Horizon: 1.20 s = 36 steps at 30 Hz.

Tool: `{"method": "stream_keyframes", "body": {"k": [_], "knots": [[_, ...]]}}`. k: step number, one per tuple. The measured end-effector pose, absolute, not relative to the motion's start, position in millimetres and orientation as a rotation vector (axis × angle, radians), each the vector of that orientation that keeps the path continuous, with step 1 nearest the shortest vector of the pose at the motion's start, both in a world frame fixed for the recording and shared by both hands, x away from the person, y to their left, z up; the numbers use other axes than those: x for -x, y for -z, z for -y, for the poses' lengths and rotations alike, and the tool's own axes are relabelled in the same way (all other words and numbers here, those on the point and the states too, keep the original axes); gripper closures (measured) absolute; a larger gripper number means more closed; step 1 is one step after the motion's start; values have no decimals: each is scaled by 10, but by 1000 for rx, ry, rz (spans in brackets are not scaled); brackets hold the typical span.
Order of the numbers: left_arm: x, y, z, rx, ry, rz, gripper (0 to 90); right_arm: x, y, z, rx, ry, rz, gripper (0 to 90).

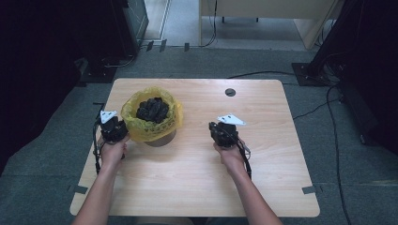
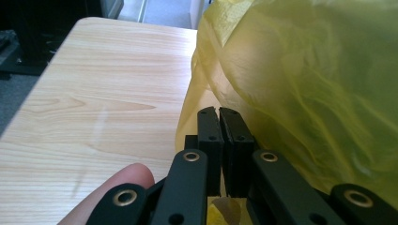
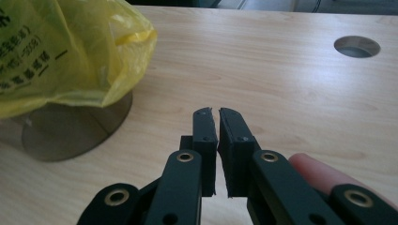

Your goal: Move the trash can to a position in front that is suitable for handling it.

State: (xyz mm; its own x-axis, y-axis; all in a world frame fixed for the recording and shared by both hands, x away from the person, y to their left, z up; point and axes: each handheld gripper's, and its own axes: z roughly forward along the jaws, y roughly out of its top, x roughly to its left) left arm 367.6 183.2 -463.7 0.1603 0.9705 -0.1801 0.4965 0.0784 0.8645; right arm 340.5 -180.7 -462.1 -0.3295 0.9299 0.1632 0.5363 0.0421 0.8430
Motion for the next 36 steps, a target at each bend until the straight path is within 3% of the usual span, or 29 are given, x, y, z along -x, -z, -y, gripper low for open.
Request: {"method": "stream_keyframes", "body": {"k": [22, 36], "knots": [[-3833, 4659, -1381, -1615, -618, -1440, 876, -4026, 4494, 1252, -1483, -1266, -1873, 869], [-3760, 4669, -1212, -1615, -552, -1411, 900, -3875, 4512, 1455, -1460, -1268, -1900, 900]]}}
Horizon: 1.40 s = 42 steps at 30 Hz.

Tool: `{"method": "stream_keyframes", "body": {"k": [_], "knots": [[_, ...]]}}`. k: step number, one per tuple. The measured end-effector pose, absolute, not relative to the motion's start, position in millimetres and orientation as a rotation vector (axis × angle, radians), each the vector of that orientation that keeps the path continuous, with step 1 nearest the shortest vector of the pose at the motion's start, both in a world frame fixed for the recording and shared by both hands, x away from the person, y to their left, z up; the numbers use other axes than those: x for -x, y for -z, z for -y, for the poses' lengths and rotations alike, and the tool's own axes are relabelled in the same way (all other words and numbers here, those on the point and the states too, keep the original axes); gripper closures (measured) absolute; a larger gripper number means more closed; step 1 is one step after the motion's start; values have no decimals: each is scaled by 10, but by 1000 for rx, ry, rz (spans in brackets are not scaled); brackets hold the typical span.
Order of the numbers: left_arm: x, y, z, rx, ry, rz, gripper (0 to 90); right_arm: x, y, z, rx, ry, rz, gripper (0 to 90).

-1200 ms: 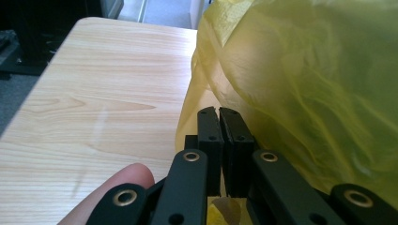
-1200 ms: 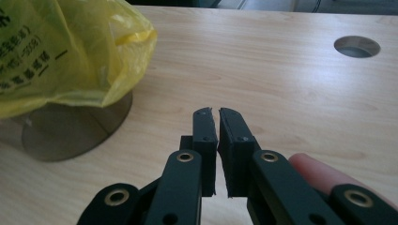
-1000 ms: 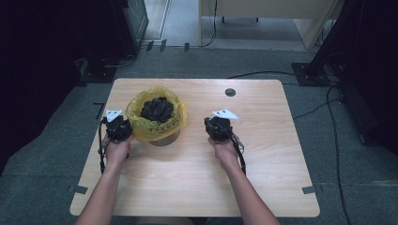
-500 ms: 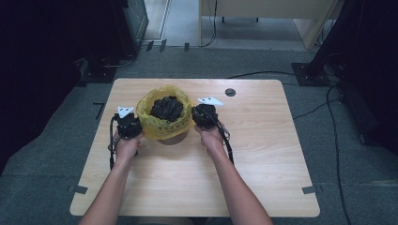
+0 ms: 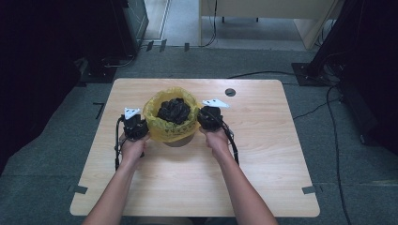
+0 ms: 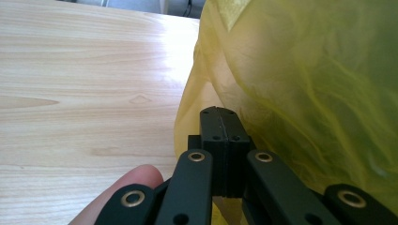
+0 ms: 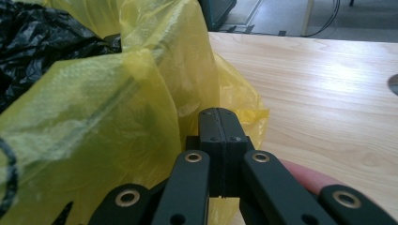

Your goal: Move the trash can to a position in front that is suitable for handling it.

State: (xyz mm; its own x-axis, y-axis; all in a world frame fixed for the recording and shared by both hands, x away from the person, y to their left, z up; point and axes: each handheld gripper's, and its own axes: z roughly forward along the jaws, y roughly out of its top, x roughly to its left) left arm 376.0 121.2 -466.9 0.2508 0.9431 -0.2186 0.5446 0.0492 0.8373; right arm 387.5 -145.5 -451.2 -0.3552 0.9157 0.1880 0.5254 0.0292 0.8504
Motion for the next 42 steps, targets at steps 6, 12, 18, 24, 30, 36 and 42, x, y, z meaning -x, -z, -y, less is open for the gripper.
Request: {"method": "stream_keyframes", "body": {"k": [6, 12, 18, 24, 30, 36, 42], "knots": [[-3665, 4668, -1061, -1630, -536, -1397, 900, -3716, 4503, 1569, -1442, -1232, -1901, 900], [-3509, 4673, -876, -1649, -503, -1367, 900, -3489, 4512, 1764, -1476, -1226, -1866, 900], [-3333, 4691, -738, -1659, -481, -1330, 900, -3228, 4508, 1950, -1494, -1223, -1867, 900], [-3140, 4687, -635, -1662, -460, -1322, 900, -2970, 4508, 2073, -1487, -1217, -1860, 900], [-2891, 4684, -554, -1684, -483, -1301, 900, -2708, 4524, 2171, -1507, -1250, -1850, 900], [-2664, 4689, -551, -1686, -489, -1299, 900, -2468, 4545, 2181, -1511, -1266, -1838, 900], [-2438, 4690, -584, -1690, -503, -1302, 900, -2216, 4572, 2141, -1496, -1285, -1826, 900]]}}
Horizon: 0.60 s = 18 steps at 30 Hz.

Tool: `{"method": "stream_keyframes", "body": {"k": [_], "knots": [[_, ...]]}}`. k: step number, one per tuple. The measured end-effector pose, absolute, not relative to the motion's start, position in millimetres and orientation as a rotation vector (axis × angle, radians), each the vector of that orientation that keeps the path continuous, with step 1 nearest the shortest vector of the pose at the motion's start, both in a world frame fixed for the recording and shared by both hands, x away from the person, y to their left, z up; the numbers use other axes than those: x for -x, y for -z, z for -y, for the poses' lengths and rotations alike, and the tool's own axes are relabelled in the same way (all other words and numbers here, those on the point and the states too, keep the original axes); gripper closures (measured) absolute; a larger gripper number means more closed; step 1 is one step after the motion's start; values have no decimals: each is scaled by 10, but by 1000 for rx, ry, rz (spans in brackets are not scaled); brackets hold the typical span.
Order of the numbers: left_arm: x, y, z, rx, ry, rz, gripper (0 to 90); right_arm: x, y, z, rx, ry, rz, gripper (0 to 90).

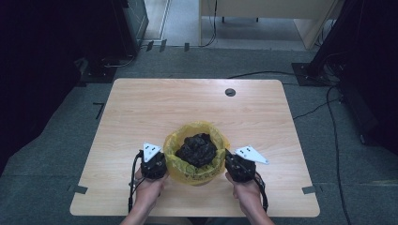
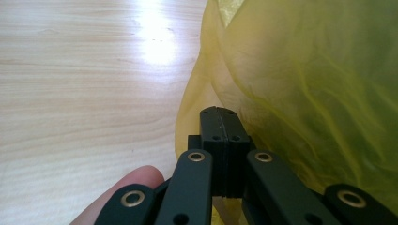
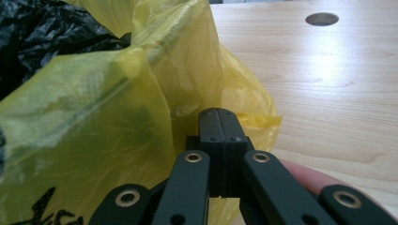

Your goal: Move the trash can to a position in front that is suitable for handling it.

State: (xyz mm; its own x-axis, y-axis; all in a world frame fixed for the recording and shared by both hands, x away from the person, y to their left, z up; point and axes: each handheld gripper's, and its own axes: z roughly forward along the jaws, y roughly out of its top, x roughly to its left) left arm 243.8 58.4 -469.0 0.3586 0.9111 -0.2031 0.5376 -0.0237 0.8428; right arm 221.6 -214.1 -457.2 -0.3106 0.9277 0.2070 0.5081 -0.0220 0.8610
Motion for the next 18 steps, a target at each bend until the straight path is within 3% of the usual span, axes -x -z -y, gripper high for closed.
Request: {"method": "stream_keyframes", "body": {"k": [5, 6, 9, 10, 13, 18], "knots": [[-2337, 4702, -645, -1678, -511, -1294, 900, -2054, 4564, 2064, -1445, -1239, -1832, 900], [-2337, 4700, -674, -1668, -519, -1308, 859, -2037, 4560, 2064, -1437, -1241, -1830, 884], [-2349, 4644, -858, -1578, -495, -1393, 530, -2005, 4519, 2114, -1483, -1178, -1737, 542], [-2341, 4616, -926, -1551, -514, -1411, 465, -1995, 4500, 2157, -1501, -1183, -1709, 512], [-2296, 4559, -1126, -1491, -543, -1406, 363, -1939, 4483, 2289, -1512, -1188, -1644, 418], [-2249, 4674, -1301, -1519, -610, -1396, 317, -1881, 4566, 2467, -1533, -1157, -1622, 356]]}}
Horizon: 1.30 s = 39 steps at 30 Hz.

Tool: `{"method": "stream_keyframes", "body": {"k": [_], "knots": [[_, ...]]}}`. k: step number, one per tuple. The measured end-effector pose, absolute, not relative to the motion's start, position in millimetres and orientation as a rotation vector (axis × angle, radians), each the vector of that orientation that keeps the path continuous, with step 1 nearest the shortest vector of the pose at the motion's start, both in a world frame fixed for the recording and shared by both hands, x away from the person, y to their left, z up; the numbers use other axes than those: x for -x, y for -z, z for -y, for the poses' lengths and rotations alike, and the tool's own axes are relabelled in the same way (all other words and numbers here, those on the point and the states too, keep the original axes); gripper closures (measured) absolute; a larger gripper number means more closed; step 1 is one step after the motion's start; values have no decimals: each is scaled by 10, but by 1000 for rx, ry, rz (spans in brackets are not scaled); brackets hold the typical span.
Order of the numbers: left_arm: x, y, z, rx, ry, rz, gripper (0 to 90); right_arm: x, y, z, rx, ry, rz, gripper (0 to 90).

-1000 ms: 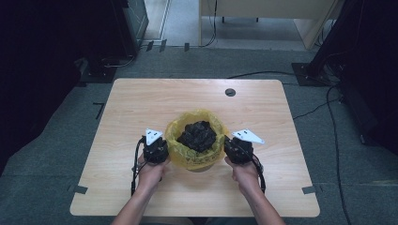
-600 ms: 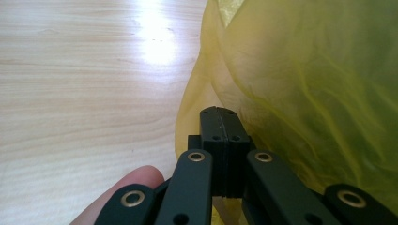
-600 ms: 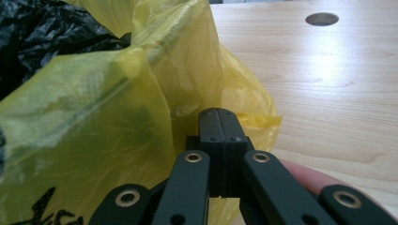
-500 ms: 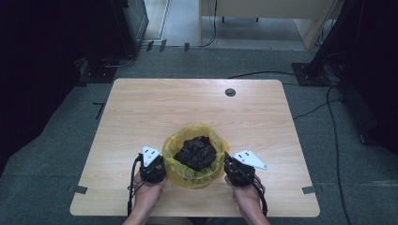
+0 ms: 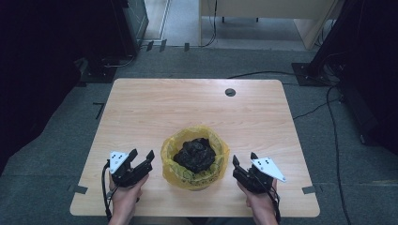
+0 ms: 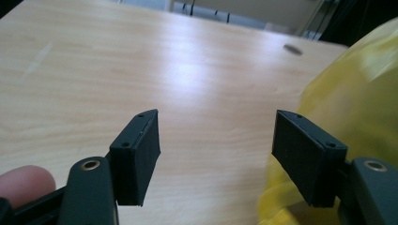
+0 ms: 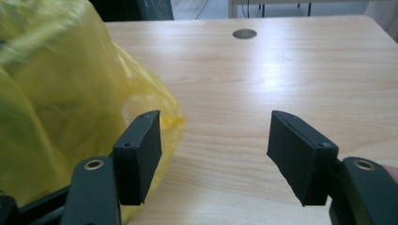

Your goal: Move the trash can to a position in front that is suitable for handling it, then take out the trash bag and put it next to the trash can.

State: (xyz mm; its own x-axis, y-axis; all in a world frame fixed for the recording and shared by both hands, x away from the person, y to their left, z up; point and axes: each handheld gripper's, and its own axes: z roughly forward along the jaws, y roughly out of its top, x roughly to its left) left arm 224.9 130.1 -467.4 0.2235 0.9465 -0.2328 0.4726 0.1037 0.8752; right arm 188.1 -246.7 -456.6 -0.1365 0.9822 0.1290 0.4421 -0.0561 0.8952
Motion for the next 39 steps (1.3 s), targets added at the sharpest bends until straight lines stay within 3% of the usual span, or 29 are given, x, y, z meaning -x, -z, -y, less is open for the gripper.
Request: {"method": "stream_keyframes", "body": {"k": [8, 19, 34, 39], "knots": [[-2222, 4972, -1295, -1651, -588, -1453, 301, -1878, 4721, 2607, -1581, -1121, -1644, 318], [-2122, 5136, -1154, -1790, -552, -1396, 293, -1932, 4839, 2603, -1643, -1094, -1673, 289], [-1989, 5210, -868, -1983, -593, -1295, 297, -1930, 4975, 2664, -1739, -1061, -1678, 290], [-1983, 5218, -792, -1978, -642, -1265, 300, -1931, 5001, 2660, -1748, -1059, -1686, 292]]}}
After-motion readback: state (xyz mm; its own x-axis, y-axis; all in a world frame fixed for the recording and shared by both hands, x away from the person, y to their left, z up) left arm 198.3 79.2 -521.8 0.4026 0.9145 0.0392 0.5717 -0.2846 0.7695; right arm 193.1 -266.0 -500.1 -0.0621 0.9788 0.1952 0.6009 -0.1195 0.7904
